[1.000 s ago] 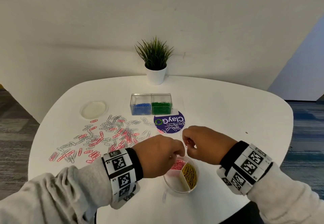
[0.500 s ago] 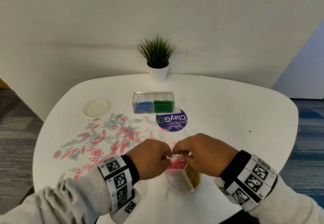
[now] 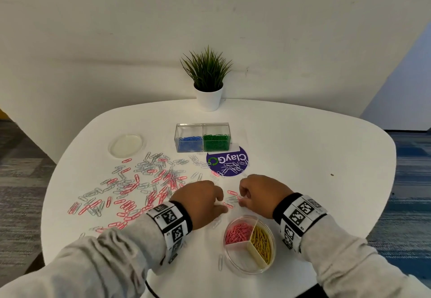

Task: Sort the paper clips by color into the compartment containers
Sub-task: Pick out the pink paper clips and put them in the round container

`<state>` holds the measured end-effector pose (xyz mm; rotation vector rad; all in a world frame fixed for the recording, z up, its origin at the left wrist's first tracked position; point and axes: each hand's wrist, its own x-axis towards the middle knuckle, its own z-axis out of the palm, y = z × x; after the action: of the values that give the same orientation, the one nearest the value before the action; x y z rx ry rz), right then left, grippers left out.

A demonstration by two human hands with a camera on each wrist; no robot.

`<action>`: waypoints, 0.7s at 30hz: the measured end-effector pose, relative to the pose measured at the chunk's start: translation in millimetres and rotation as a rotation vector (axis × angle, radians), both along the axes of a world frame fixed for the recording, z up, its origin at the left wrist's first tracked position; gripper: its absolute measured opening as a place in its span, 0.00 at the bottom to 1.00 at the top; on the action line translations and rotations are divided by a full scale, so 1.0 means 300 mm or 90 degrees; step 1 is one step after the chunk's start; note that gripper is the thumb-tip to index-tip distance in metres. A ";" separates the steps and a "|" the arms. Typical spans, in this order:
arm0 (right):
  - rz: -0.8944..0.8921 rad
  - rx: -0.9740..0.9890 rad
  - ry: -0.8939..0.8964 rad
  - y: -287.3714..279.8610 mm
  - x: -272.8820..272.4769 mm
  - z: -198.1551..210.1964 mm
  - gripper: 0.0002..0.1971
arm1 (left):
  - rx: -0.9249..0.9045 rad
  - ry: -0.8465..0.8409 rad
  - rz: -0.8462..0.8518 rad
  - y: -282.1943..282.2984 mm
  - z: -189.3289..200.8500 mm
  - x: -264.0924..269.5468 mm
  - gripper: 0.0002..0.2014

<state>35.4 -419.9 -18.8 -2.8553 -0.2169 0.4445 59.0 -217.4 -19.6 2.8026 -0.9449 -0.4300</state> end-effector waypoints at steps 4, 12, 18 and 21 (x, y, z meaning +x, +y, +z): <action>-0.018 0.029 0.021 -0.013 0.003 -0.018 0.02 | 0.023 -0.029 0.007 0.014 -0.012 0.023 0.11; -0.094 0.110 0.004 -0.033 0.021 0.039 0.03 | -0.013 -0.050 -0.024 -0.008 -0.006 0.036 0.10; -0.032 0.071 0.055 0.027 0.089 0.026 0.06 | 0.031 -0.040 -0.031 -0.056 -0.012 0.032 0.14; -0.028 0.047 0.056 0.043 0.103 0.004 0.07 | 0.035 -0.042 -0.029 -0.035 -0.014 0.038 0.10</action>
<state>66.4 -407.0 -17.5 -2.7558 -0.1510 0.5415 70.4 -227.9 -23.7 2.8662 -1.0276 -0.3764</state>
